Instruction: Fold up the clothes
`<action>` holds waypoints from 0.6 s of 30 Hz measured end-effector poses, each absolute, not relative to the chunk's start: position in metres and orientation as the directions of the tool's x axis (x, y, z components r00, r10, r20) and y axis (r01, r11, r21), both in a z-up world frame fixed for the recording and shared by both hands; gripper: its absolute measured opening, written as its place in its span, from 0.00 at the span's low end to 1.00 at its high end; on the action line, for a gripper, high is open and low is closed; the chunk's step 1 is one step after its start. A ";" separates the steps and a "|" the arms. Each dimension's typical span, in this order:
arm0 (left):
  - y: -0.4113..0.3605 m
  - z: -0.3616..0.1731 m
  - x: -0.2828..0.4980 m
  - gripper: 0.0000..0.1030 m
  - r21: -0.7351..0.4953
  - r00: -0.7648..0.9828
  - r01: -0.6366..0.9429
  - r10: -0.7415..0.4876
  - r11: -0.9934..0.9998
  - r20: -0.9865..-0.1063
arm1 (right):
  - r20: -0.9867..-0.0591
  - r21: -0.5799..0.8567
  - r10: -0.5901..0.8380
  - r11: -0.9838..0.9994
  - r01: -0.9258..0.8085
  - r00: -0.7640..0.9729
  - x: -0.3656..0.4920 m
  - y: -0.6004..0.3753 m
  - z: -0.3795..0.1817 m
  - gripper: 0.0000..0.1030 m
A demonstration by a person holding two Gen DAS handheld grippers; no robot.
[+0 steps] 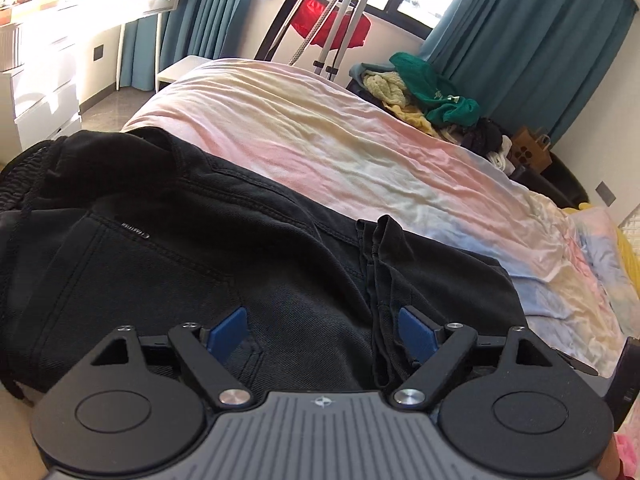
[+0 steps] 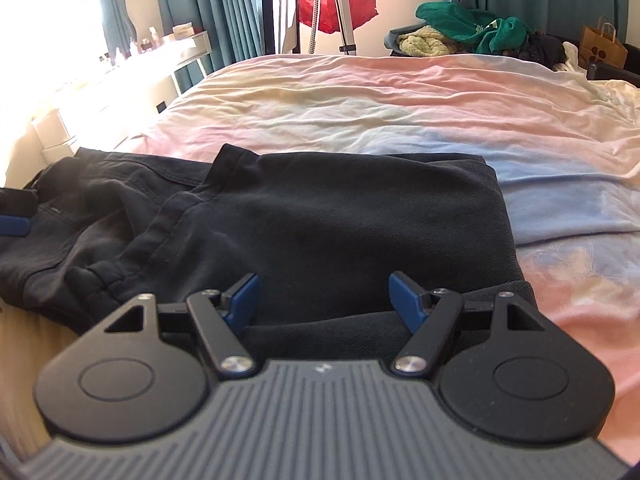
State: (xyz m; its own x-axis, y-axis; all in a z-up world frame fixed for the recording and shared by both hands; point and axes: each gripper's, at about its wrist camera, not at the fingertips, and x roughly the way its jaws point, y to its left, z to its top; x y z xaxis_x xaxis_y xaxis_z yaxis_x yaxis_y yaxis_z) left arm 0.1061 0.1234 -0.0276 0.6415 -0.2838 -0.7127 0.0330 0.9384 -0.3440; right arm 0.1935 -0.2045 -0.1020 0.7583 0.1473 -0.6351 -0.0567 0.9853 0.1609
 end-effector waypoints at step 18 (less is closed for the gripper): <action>0.253 -0.077 0.062 0.86 -0.555 0.667 -0.215 -0.294 0.804 -0.685 | -0.642 0.024 -0.004 0.999 0.026 0.767 0.178 -0.186 -0.109 0.73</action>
State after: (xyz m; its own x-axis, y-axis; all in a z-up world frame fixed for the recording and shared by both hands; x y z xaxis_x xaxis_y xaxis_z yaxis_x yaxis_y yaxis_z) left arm 0.0615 0.2530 -0.0765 0.6670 -0.2943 -0.6845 -0.2147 0.8038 -0.5548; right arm 0.1785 -0.1865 -0.1091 0.7668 -0.0041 -0.6418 0.0255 0.9994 0.0241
